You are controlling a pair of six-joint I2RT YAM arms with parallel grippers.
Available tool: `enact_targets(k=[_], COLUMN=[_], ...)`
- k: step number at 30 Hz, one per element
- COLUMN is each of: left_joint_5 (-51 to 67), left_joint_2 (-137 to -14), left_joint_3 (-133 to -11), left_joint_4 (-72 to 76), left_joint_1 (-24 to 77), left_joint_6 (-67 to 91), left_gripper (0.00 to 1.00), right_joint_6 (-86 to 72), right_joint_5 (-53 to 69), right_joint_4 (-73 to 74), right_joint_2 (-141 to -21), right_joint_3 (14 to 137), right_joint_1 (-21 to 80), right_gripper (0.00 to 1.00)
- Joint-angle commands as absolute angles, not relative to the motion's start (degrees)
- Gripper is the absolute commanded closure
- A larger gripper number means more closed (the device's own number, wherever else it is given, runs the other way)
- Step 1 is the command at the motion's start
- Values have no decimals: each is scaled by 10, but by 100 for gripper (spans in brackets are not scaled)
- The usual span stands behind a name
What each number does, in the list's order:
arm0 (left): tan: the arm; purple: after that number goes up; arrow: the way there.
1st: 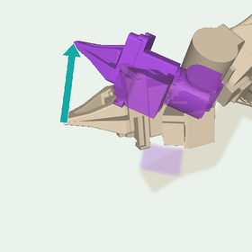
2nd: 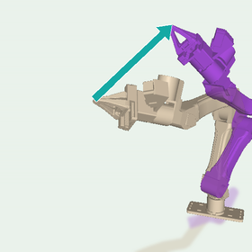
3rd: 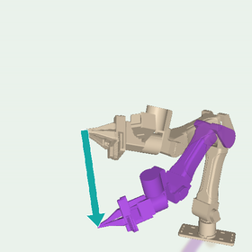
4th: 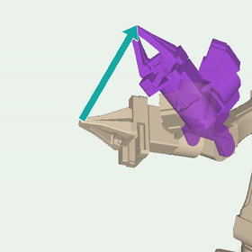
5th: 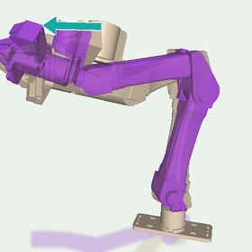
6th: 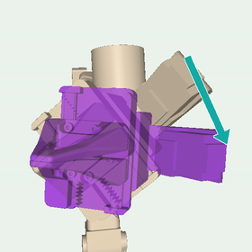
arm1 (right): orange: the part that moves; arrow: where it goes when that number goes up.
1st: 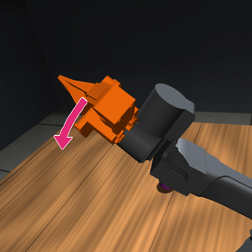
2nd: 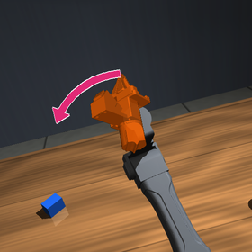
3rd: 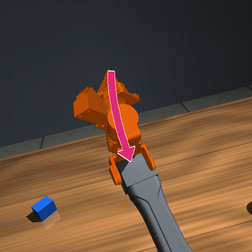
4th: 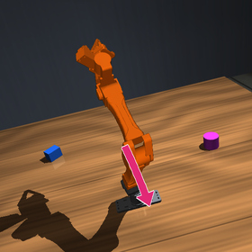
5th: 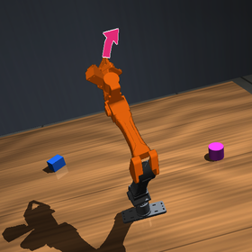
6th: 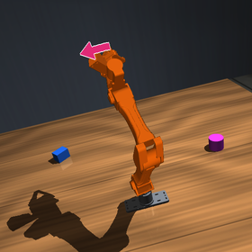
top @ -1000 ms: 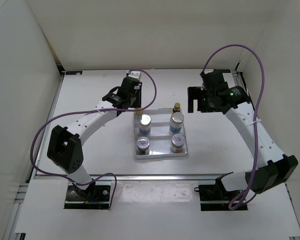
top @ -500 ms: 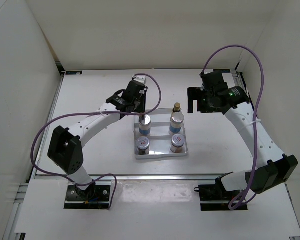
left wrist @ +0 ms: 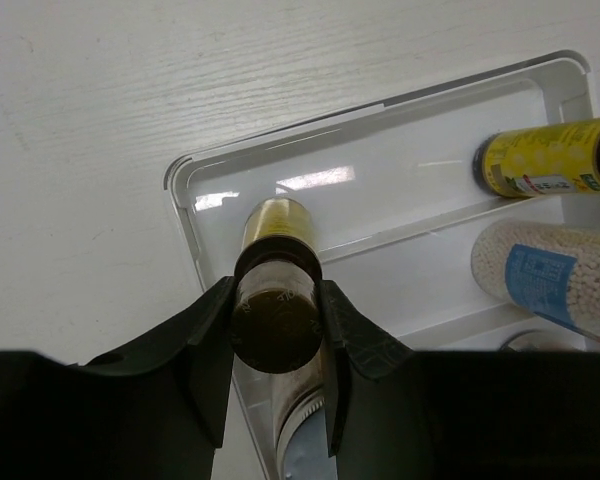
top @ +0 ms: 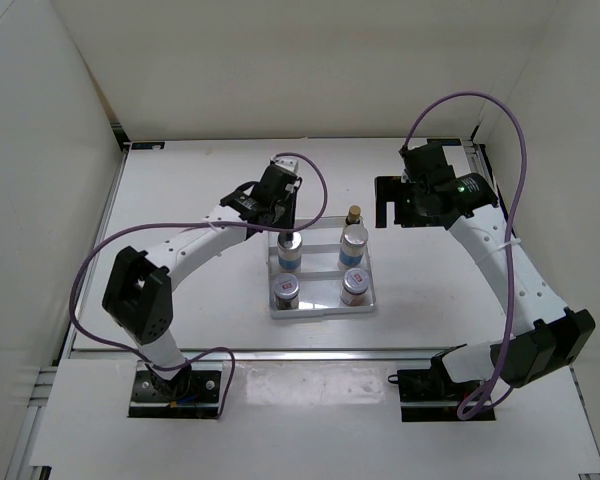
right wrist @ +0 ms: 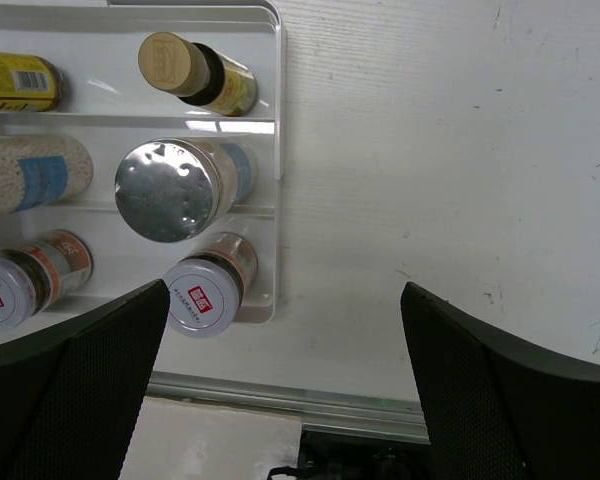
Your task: Organize the condiment bottles
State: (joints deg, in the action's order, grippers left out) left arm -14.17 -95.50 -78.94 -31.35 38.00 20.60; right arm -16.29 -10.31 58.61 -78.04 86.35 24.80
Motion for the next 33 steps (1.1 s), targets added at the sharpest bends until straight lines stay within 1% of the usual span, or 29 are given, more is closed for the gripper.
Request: enact_targets(k=[1, 4, 5, 7, 8, 10, 11, 13, 19, 21, 24, 26, 29, 30, 31, 32, 33], left_joint_5=[-152, -152, -152, -163, -163, -163, -169, -169, -202, -219, -260, -280, -295, -318, -324, -324, -314], left_joint_2=[-963, -976, -983, -989, -989, -989, -989, -983, -918, -870, -791, -749, -632, -606, -580, -552, -493], left_joint_3=[-821, -826, -831, -837, -844, -855, -860, -881, -935, -941, -897, -830, -713, -685, -632, -608, -586], left_joint_4=[-304, -304, -304, -312, -312, -324, -330, -338, -367, -367, -367, -359, -347, -347, -347, -347, -347], left_joint_1=[381, 381, 381, 381, 381, 381, 381, 381, 381, 381, 381, 375, 345, 345, 345, 345, 345], left_joint_6=[203, 198, 193, 192, 187, 187, 187, 187, 162, 151, 123, 105, 105, 105, 105, 112, 117], left_gripper=[82, 73, 62, 48, 33, 19, 0, 0, 0, 0, 0, 0, 0, 0, 0, 0, 0], right_joint_6=[-168, -168, -168, -168, -168, -168, -168, -168, -187, -192, -192, -192, -192, -192, -192, -192, -187], right_joint_5=[-103, -109, -114, -114, -114, -114, -114, -114, -127, -127, -127, -127, -127, -127, -127, -127, -133], right_joint_4=[585, 591, 591, 596, 596, 596, 596, 596, 621, 627, 627, 613, 605, 605, 605, 605, 605], right_joint_2=[-766, -766, -766, -760, -760, -760, -760, -760, -798, -798, -766, -734, -685, -672, -651, -641, -623], right_joint_3=[863, 863, 863, 863, 863, 863, 863, 863, 896, 903, 897, 875, 831, 821, 813, 801, 801], right_joint_1=[246, 246, 246, 241, 241, 241, 241, 236, 236, 236, 236, 236, 236, 236, 236, 236, 236], right_gripper=[0, 0, 0, 0, 0, 0, 0, 0, 0, 0, 0, 0, 0, 0, 0, 0, 0])
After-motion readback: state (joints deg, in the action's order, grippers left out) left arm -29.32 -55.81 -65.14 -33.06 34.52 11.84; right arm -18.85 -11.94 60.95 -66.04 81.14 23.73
